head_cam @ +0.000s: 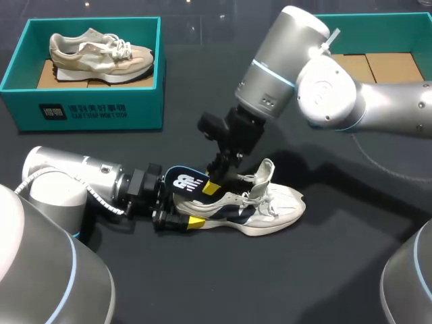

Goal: Take the shoe out of the shoebox, open the shoe tongue, remove and reinsert the insole, then place the shoe into the shoebox

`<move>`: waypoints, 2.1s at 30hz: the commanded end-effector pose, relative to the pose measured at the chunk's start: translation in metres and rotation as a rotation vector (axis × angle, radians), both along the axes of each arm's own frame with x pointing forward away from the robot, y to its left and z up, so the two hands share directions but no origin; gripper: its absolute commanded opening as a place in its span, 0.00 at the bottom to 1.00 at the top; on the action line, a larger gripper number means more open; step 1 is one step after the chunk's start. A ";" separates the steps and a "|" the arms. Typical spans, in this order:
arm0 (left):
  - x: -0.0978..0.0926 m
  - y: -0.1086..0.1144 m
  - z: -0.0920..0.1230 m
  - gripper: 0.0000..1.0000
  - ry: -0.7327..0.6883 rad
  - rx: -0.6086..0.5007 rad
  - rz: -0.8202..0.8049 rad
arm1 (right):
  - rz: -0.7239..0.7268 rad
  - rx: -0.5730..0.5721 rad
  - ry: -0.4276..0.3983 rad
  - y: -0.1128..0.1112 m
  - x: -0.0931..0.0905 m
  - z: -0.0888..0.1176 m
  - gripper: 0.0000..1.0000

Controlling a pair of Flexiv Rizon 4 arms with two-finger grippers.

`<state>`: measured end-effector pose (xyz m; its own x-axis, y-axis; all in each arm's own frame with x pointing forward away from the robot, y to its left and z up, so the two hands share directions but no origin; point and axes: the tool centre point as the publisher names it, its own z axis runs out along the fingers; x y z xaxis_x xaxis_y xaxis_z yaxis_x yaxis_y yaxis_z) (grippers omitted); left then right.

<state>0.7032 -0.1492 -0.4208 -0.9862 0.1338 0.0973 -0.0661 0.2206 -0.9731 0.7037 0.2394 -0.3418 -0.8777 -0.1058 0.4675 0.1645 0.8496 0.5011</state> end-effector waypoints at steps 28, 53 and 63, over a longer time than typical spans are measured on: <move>0.001 -0.001 -0.002 0.00 0.001 0.001 0.000 | 0.061 0.050 -0.013 0.016 -0.004 0.008 0.00; 0.001 -0.001 -0.002 0.00 0.001 0.001 0.000 | 0.113 0.144 -0.108 0.033 -0.002 0.043 0.00; 0.001 -0.001 -0.002 0.00 0.001 0.001 0.000 | 0.005 0.232 -0.071 0.042 -0.011 0.099 0.00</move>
